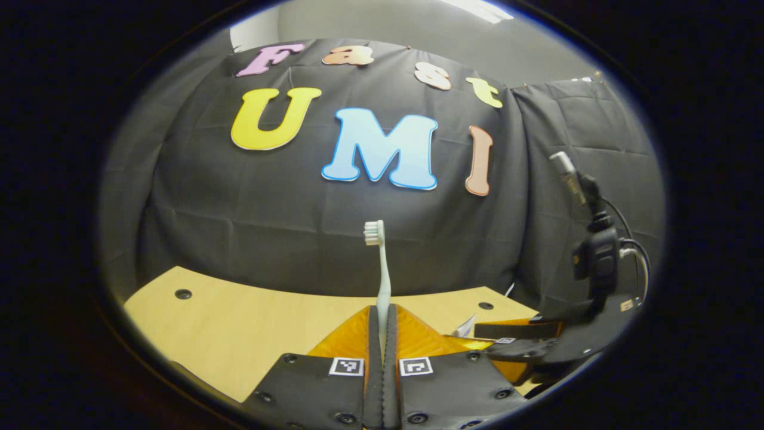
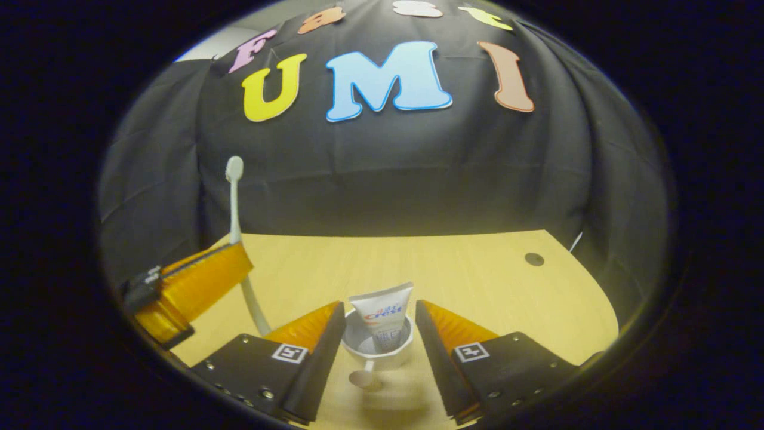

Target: Put the toothbrush and toothpaste on the desktop into the cup, then pick up the cup and place it on the coaster on the desktop.

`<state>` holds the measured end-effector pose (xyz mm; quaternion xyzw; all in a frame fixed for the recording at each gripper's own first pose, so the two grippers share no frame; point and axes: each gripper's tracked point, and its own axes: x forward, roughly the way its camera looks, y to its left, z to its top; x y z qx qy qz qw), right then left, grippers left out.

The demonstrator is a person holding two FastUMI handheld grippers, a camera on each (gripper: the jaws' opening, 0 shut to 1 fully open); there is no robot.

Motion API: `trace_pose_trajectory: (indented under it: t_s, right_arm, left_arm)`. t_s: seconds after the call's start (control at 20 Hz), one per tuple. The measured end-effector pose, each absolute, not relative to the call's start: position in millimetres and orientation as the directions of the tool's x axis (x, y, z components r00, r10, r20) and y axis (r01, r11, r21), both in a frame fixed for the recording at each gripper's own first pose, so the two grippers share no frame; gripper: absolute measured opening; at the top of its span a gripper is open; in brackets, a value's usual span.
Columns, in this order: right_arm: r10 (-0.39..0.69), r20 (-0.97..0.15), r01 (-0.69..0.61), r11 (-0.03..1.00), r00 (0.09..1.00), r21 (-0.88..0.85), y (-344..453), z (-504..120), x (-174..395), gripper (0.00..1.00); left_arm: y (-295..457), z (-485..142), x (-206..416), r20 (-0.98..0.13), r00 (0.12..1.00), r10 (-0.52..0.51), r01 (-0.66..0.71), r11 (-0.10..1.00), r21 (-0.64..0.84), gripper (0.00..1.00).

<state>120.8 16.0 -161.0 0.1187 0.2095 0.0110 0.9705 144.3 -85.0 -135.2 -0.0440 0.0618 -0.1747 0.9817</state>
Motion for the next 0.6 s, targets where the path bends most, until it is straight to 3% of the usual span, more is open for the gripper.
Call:
trace_pose_trajectory:
  t_s: [0.05, 0.2, 0.4, 0.6]
  right_arm:
    - [0.055, -0.394, 0.043, 0.971, 0.917, 0.236, 7.5, -150.7, 113.4, 0.83]
    - [0.014, -0.398, 0.086, 0.968, 0.917, 0.234, -15.7, -137.7, 83.5, 0.90]
    - [-0.010, -0.448, 0.133, 0.961, 0.894, 0.244, -32.9, -143.5, 47.1, 0.90]
    - [-0.016, -0.489, 0.153, 0.959, 0.872, 0.241, -41.8, -156.2, 27.3, 0.90]
  left_arm:
    - [-88.5, -134.4, 149.1, -0.095, 0.931, -0.353, 0.342, 0.933, -0.111, 0.07]
    - [-102.0, -123.5, 161.5, -0.031, 0.927, -0.373, 0.367, 0.922, -0.120, 0.07]
    - [-130.2, -119.8, 170.9, 0.026, 0.895, -0.445, 0.443, 0.883, -0.153, 0.07]
    - [-142.8, -136.4, 183.4, 0.013, 0.887, -0.461, 0.457, 0.875, -0.159, 0.07]
